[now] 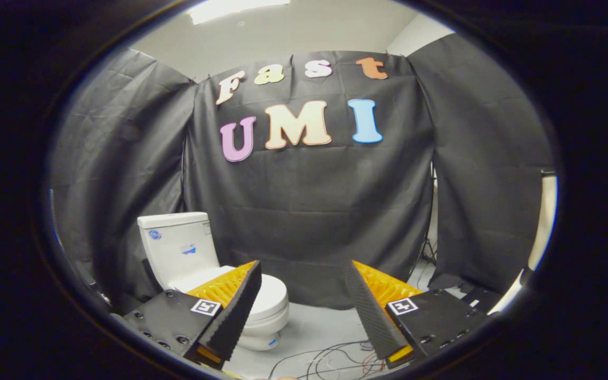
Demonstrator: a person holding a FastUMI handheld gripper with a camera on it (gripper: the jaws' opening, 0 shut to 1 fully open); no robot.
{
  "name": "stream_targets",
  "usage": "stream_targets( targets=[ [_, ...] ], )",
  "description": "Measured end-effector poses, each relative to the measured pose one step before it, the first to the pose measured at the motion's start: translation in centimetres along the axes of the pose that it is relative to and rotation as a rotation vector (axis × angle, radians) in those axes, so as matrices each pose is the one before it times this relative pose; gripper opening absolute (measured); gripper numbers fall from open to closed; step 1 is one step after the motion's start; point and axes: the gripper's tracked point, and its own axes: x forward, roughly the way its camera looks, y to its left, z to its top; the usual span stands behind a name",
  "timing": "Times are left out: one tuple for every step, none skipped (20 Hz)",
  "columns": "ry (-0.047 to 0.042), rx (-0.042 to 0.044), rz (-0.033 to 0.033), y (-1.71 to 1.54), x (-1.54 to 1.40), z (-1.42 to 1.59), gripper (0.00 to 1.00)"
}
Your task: Open the toilet lid.
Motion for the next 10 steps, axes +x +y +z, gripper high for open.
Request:
stream_targets(
  targets=[
    [0.00130, -0.00024, -0.00070, 0.086, 0.058, -0.026, 0.99],
    [-0.00050, 0.00093, -0.00085, 0.022, -0.041, -0.030, 0.99],
    [0.00131, -0.00050, -0.00839, -0.166, 0.049, 0.043, 0.99],
    [-0.00200, -0.00085, -0.00900, -0.269, -0.014, 0.009, 0.99],
    [-0.00004, -0.00150, -0.01147, -0.195, -0.020, 0.027, 0.99],
    [0.00265, 0.00264, -0.01009, -0.219, 0.055, -0.104, 0.99],
    [0.00583, 0.00264, -0.00994, -0.175, 0.073, -0.090, 0.98],
    [0.00397, 0.00314, -0.00481, 0.010, 0.021, -0.123, 0.99],
    [0.00571, 0.00364, -0.00688, -0.007, 0.216, -0.034, 0.99],
    [0.00354, 0.00365, -0.00472, 0.093, 0.278, -0.019, 0.99]
  ],
)
